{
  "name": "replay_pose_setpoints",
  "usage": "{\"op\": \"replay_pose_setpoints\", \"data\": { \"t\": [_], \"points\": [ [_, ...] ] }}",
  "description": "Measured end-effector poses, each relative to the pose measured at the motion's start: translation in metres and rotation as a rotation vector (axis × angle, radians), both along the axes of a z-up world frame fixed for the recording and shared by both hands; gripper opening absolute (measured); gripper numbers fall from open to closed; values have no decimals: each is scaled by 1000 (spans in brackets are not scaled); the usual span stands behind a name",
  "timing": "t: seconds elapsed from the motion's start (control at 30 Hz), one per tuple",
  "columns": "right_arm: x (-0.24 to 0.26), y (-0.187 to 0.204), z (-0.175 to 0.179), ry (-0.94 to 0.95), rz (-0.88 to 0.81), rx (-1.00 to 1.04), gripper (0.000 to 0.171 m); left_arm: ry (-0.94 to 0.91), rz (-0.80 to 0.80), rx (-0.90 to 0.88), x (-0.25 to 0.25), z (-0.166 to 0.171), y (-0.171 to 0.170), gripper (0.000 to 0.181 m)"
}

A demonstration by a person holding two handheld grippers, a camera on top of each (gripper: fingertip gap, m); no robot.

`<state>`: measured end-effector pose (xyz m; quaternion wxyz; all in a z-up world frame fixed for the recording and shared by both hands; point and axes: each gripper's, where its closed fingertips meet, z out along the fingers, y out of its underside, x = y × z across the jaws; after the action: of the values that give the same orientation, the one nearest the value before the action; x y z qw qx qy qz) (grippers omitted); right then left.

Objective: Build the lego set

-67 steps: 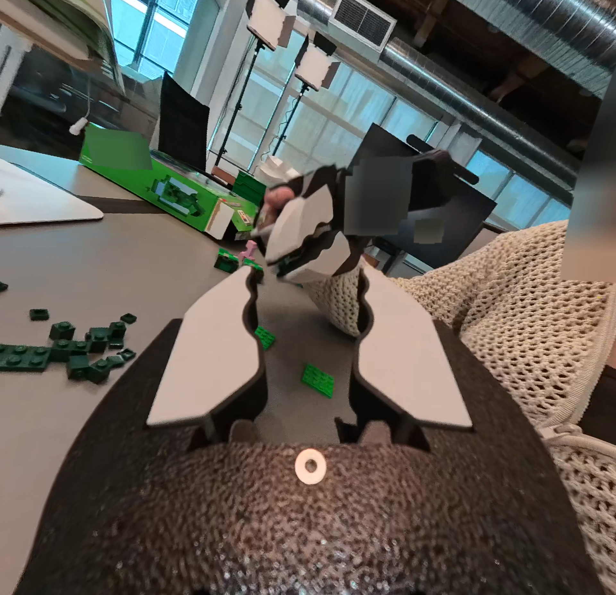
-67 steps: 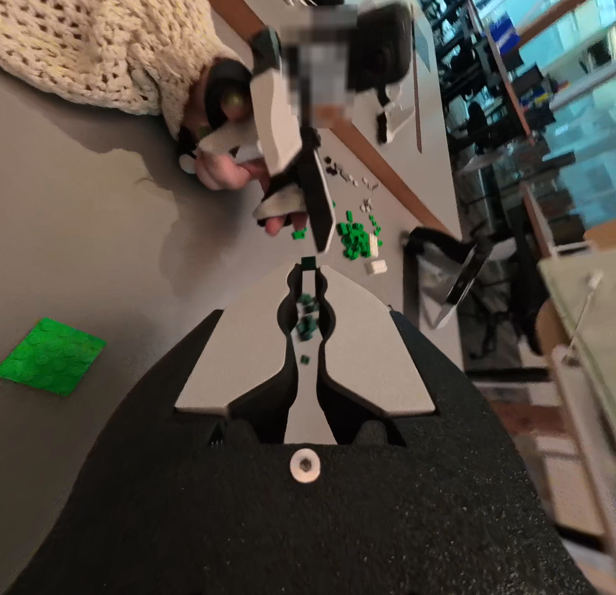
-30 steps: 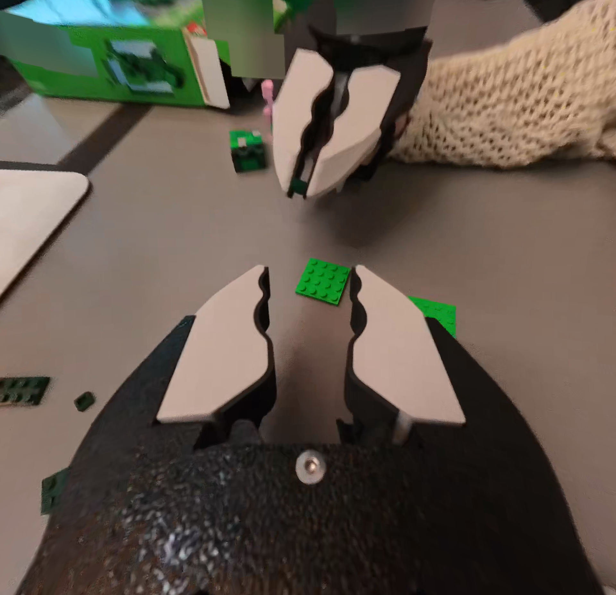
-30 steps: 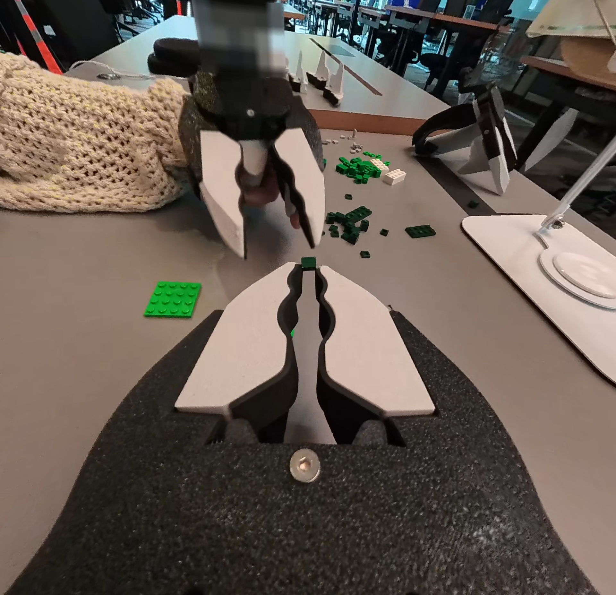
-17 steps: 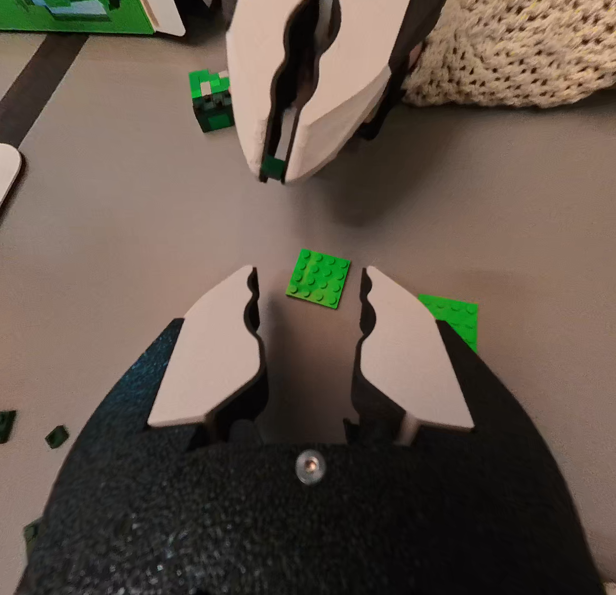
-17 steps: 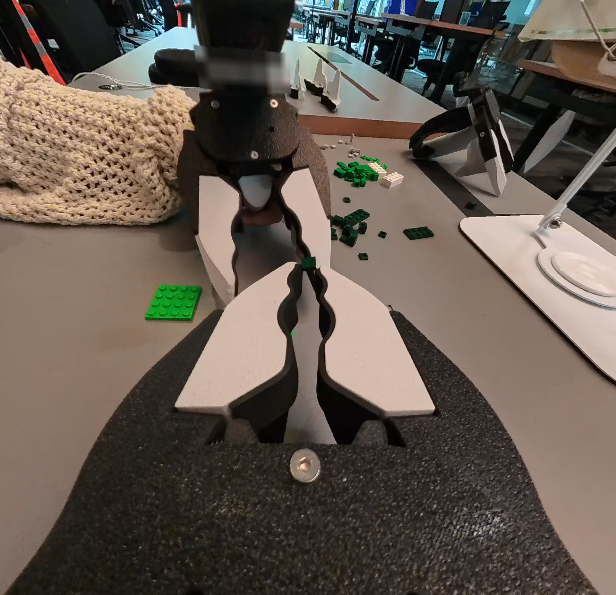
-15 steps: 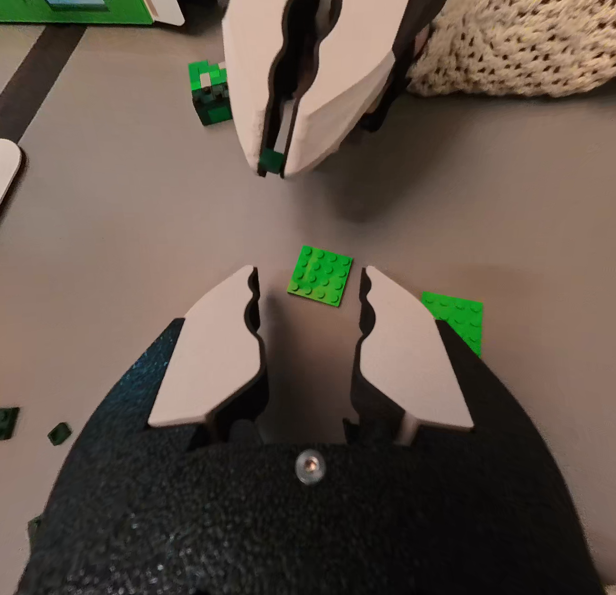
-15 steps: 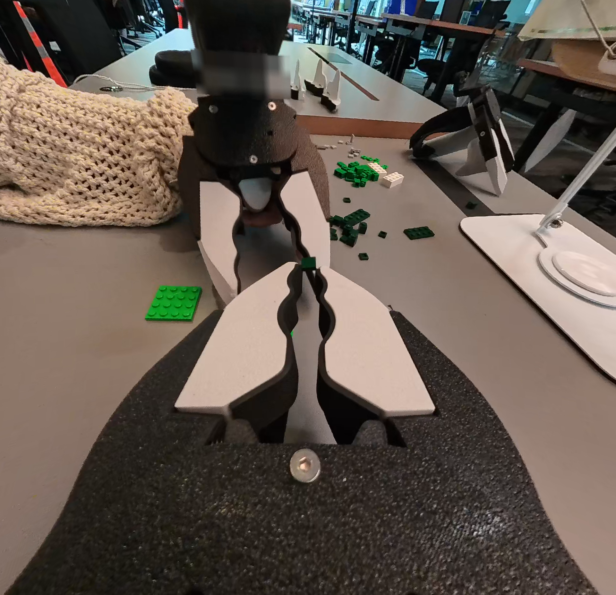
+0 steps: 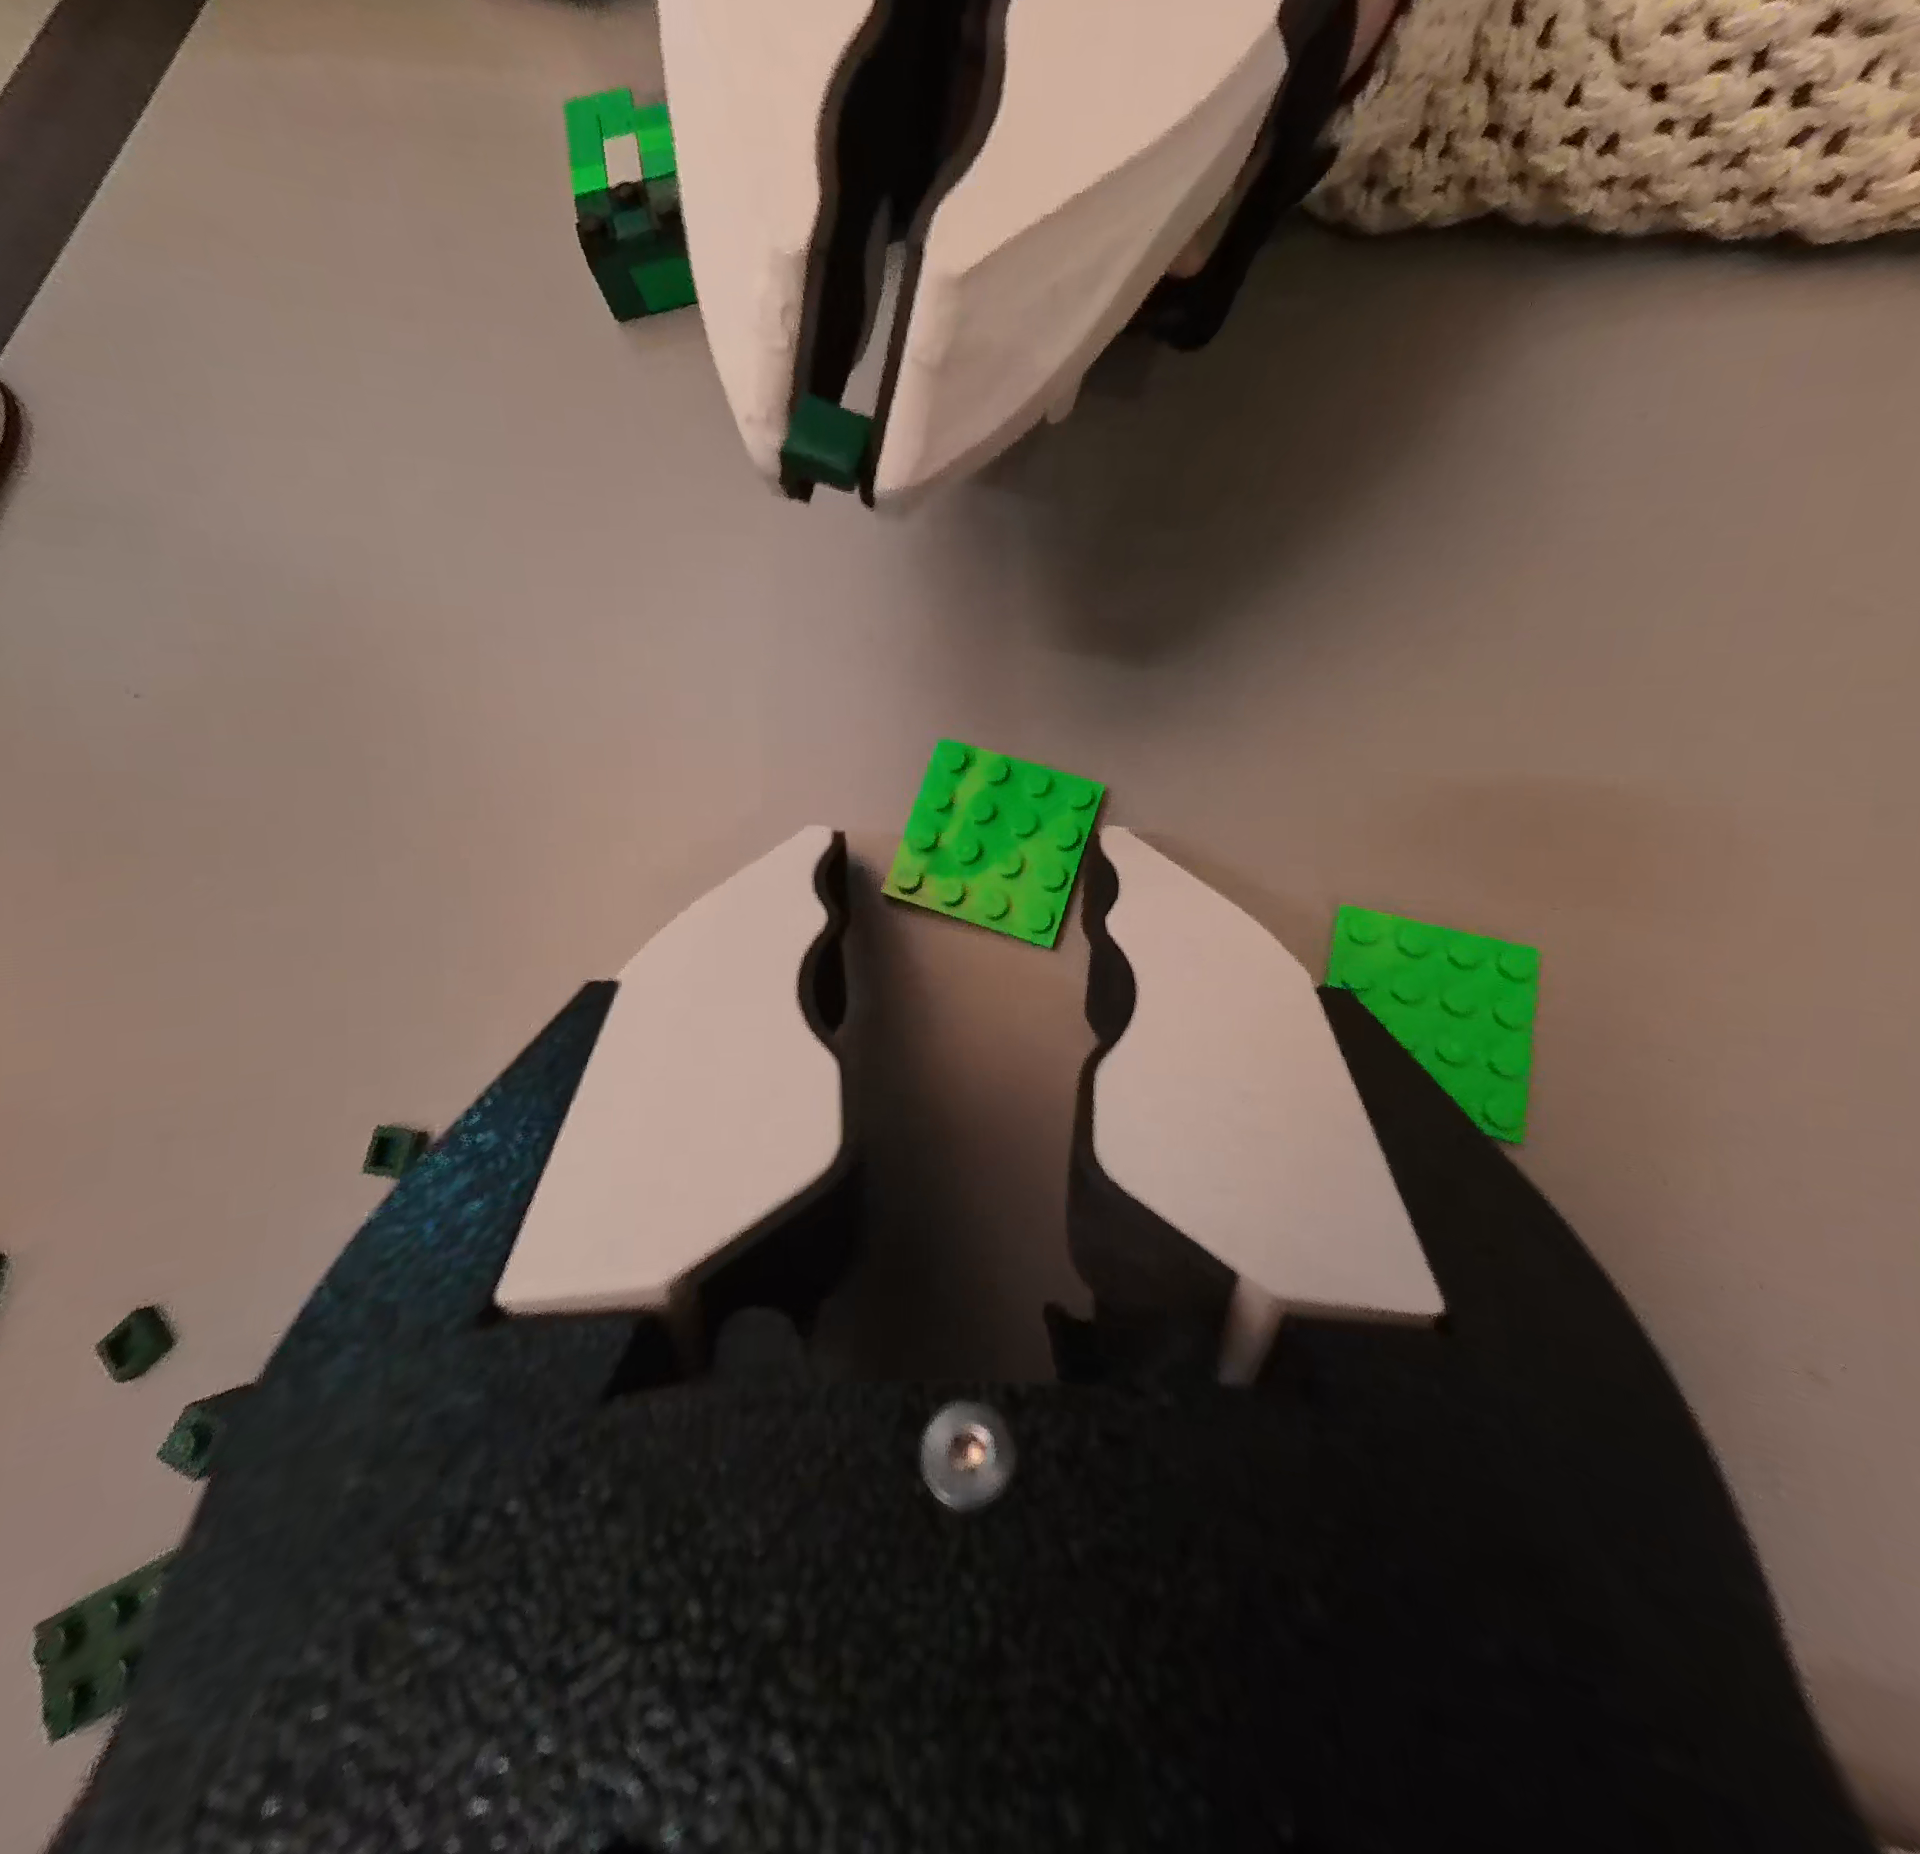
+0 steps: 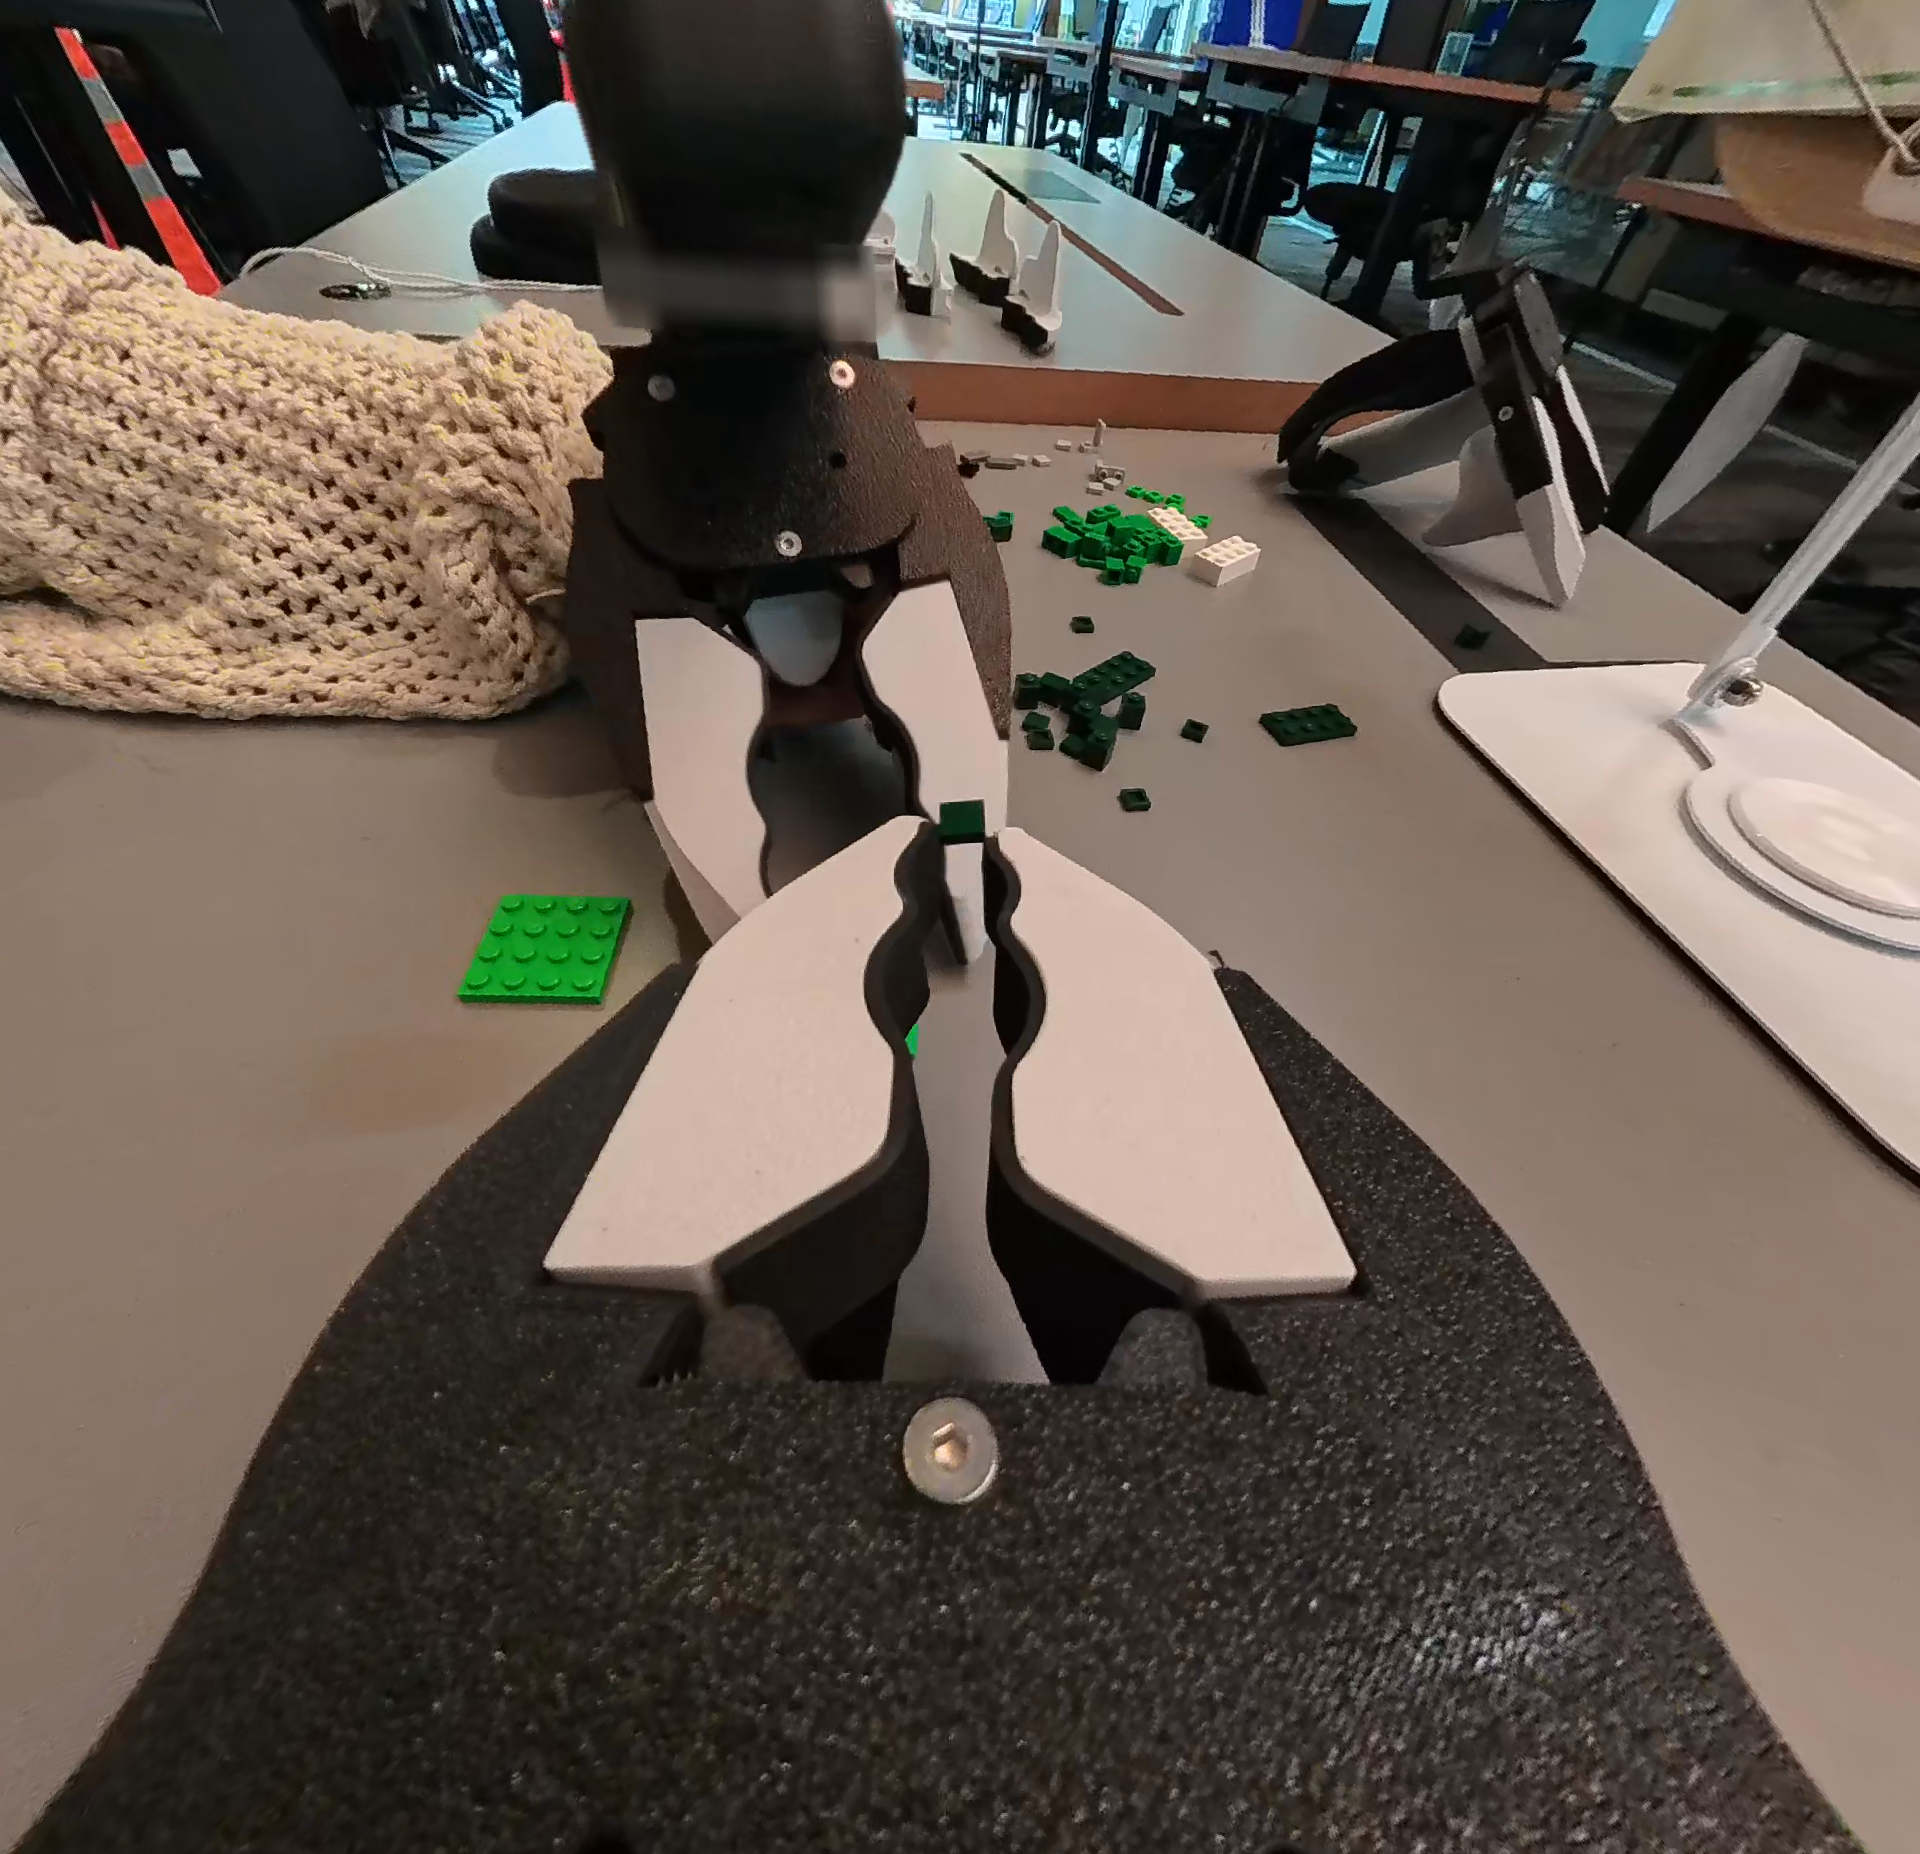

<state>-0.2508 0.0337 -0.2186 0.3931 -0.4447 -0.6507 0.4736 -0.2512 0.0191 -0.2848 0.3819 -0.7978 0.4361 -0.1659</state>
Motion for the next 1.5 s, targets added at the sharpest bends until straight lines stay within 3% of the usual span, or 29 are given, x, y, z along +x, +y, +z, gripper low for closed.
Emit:
{"op": "replay_pose_setpoints", "data": {
  "t": [0.2,0.37,0.63,0.8,0.87,1.1,1.2,1.5],
  "points": [
    [0,0,-1,-3,1,4,7,7,2,19,-1,0,-1,32],
    [0,-1,-1,-8,0,10,7,192,79,183,-25,4,-5,1],
    [-7,6,-13,-94,-58,22,7,29,223,250,-61,27,-36,19],
    [-37,22,-13,-109,-161,16,7,8,429,636,-109,64,-36,14],
    [-56,26,-21,-187,-159,60,7,38,505,728,-126,74,-33,14],
    [-86,37,-53,-445,-43,190,7,0,614,769,-142,83,-34,19],
    [-88,37,-59,-485,-14,172,7,-34,610,760,-137,84,-32,19],
    [-80,35,-68,-575,11,226,8,147,447,849,-103,76,-33,14]
  ]
}}
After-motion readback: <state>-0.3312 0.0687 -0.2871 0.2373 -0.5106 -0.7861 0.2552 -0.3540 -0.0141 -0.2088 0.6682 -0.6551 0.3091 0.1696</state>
